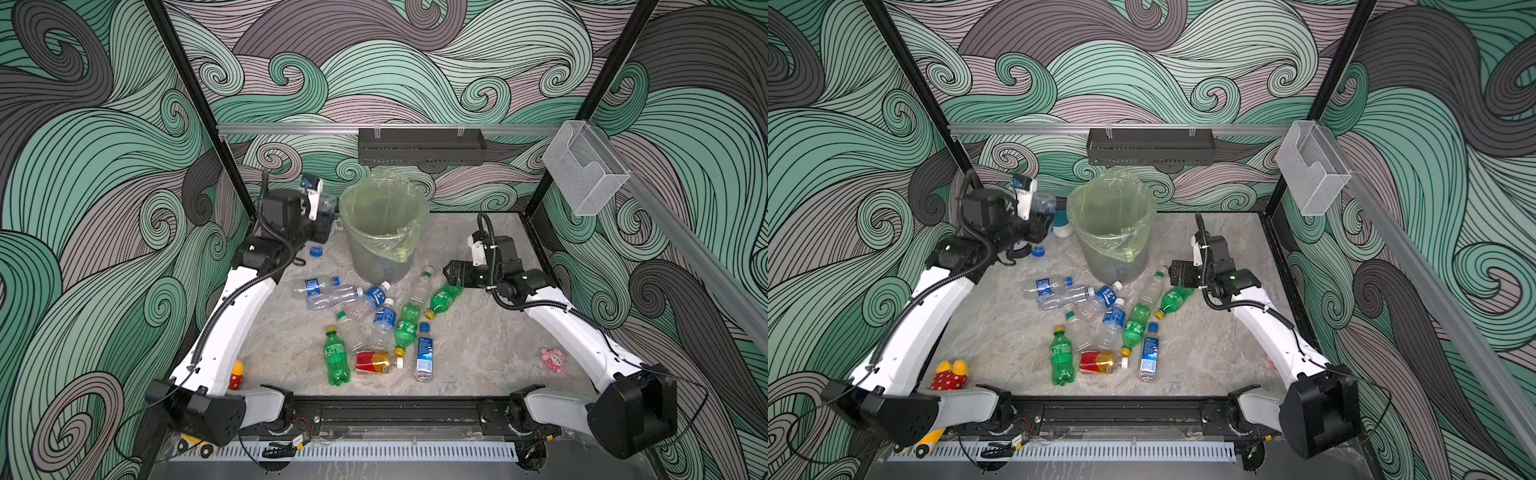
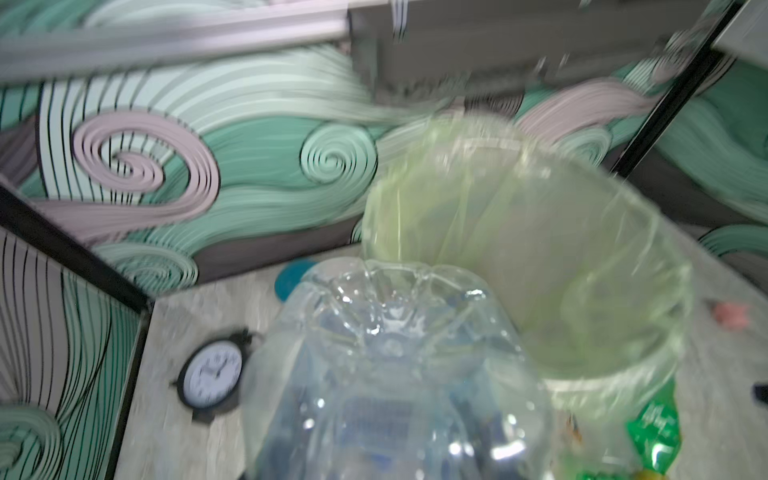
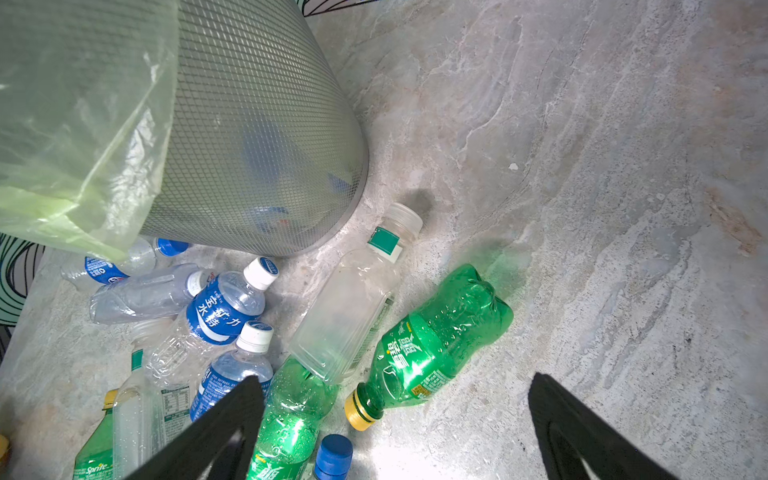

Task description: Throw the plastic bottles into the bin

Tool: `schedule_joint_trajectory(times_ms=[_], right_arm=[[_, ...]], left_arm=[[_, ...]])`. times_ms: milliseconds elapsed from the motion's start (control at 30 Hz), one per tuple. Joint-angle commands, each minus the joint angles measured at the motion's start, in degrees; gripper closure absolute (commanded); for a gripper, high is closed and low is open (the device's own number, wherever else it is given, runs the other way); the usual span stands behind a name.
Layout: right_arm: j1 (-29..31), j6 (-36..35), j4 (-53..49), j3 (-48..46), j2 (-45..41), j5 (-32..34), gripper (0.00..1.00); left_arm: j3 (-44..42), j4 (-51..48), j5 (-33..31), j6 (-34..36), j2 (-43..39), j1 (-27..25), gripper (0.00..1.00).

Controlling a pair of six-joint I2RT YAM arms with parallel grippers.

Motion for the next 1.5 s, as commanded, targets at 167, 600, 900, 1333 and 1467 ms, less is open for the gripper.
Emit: schedule_joint_trajectory(times_ms=[167,600,900,1333,1467], right_arm=[[-0.3,3.0,1.5,-2.8,-2.6,1.4,0.01],[-0.4,4.1,1.2,-2.4,1.7,3.5,0.02],[-0.5,7.5,-0.3,-0.7,9.4,5.5,0.04],[-0.5,11.4,1.9,-1.5,16.4,1.6,0.08],[-0.5,12.7,3.5,-2.6,17.9,0.4,0.1]], left_arm=[[25.1,-2.3,17.9,-1.5,17.7,-0.8,0.15],[-8.8,-4.0,3.1,2.4,-10.2,-0.2,0.06],[-24.9,-6.3,-4.8,-0.8,-23.3,0.1,0.06],[-33.2,-7.2,-9.0,-2.0,-28.5,0.2,0.06],[-33.5,-7.5,-9.7,-1.4,-28.4,0.2,0.06]])
